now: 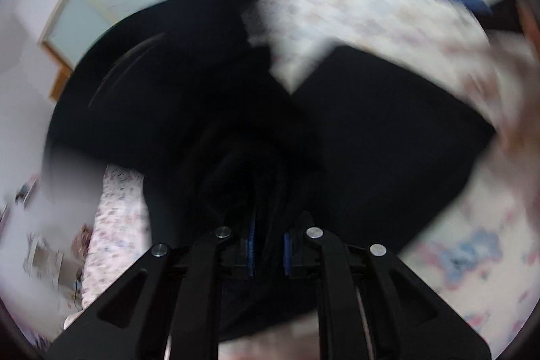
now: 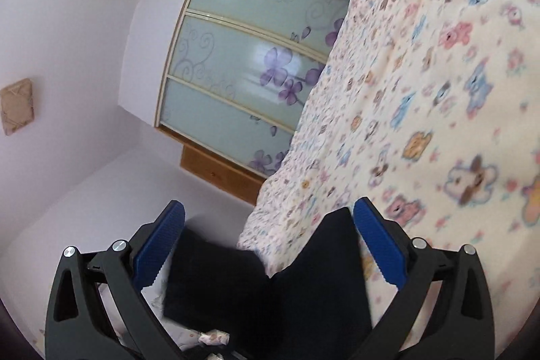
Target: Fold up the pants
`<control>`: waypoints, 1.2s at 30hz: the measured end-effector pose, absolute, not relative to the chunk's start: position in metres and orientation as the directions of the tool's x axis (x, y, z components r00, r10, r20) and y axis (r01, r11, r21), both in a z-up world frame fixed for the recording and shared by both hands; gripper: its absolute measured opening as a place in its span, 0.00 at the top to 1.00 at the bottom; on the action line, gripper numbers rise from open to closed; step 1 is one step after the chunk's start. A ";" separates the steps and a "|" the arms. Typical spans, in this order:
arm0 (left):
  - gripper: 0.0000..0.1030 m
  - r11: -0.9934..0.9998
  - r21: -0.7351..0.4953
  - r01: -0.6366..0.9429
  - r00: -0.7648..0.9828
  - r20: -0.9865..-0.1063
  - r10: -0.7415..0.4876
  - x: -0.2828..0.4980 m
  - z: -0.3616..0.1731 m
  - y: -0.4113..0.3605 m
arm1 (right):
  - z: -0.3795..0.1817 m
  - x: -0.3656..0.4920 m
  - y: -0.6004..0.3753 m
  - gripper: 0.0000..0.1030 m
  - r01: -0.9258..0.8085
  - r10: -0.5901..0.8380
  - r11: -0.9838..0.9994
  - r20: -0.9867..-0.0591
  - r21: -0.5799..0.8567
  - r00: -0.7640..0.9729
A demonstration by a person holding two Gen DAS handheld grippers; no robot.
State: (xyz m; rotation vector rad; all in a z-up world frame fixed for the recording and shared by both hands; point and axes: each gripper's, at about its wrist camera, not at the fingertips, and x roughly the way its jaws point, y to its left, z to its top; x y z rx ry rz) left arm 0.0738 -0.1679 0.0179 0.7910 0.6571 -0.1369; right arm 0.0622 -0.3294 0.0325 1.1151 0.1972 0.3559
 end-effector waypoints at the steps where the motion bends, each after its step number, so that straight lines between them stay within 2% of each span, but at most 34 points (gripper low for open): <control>1: 0.89 0.688 0.637 0.347 0.805 -0.578 0.129 0.070 0.008 -0.171 | 0.032 0.064 -0.331 0.01 -0.176 0.378 0.391 0.017 0.904 0.926; 3: 0.89 0.687 0.638 0.348 0.818 -0.564 0.110 0.066 0.004 -0.172 | 0.031 0.067 -0.330 0.01 -0.167 0.384 0.386 0.006 0.907 0.923; 7: 0.89 0.756 0.555 0.346 0.800 -0.596 0.072 0.072 0.020 -0.159 | 0.027 0.070 -0.330 0.01 -0.153 0.379 0.386 -0.005 0.910 0.925; 12: 0.89 0.851 0.431 0.301 0.826 -0.564 -0.008 0.071 0.057 -0.144 | 0.028 0.060 -0.328 0.01 -0.156 0.376 0.391 -0.003 0.907 0.927; 15: 0.89 0.845 0.431 0.316 0.847 -0.530 -0.047 0.056 0.065 -0.150 | 0.028 0.057 -0.330 0.01 -0.155 0.370 0.384 0.002 0.910 0.929; 19: 0.88 0.789 0.474 0.392 0.796 -0.604 -0.032 0.047 0.029 -0.150 | 0.029 0.059 -0.328 0.01 -0.163 0.387 0.386 0.001 0.908 0.922; 23: 0.85 0.774 0.506 0.381 0.808 -0.590 -0.013 0.044 0.021 -0.152 | 0.033 0.061 -0.323 0.01 -0.209 0.424 0.391 0.026 0.896 0.906; 26: 0.65 0.794 0.462 0.395 0.803 -0.594 -0.053 0.040 0.027 -0.147 | 0.039 0.064 -0.315 0.01 -0.349 0.531 0.324 0.137 0.879 0.837; 27: 0.41 0.804 0.445 0.393 0.804 -0.591 -0.065 0.034 0.029 -0.146 | 0.041 0.065 -0.311 0.01 -0.406 0.574 0.280 0.187 0.870 0.798; 28: 0.22 0.819 0.421 0.389 0.808 -0.583 -0.085 0.028 0.033 -0.141 | 0.045 0.065 -0.306 0.01 -0.474 0.624 0.230 0.245 0.850 0.742; 30: 0.14 0.862 0.342 0.374 0.830 -0.538 -0.147 0.021 0.050 -0.124 | 0.053 0.064 -0.297 0.01 -0.550 0.683 0.195 0.289 0.812 0.670; 32: 0.06 0.911 0.261 0.320 0.855 -0.494 -0.159 0.018 0.069 -0.101 | 0.058 0.064 -0.290 0.01 -0.572 0.713 0.208 0.277 0.794 0.644; 33: 0.02 0.931 0.231 0.284 0.868 -0.474 -0.147 0.020 0.077 -0.090 | 0.060 0.065 -0.286 0.01 -0.573 0.725 0.219 0.261 0.790 0.637; 36: 0.02 0.973 0.204 0.107 0.902 -0.431 -0.009 0.038 0.094 -0.059 | 0.060 0.070 -0.276 0.01 -0.559 0.768 0.238 0.199 0.794 0.609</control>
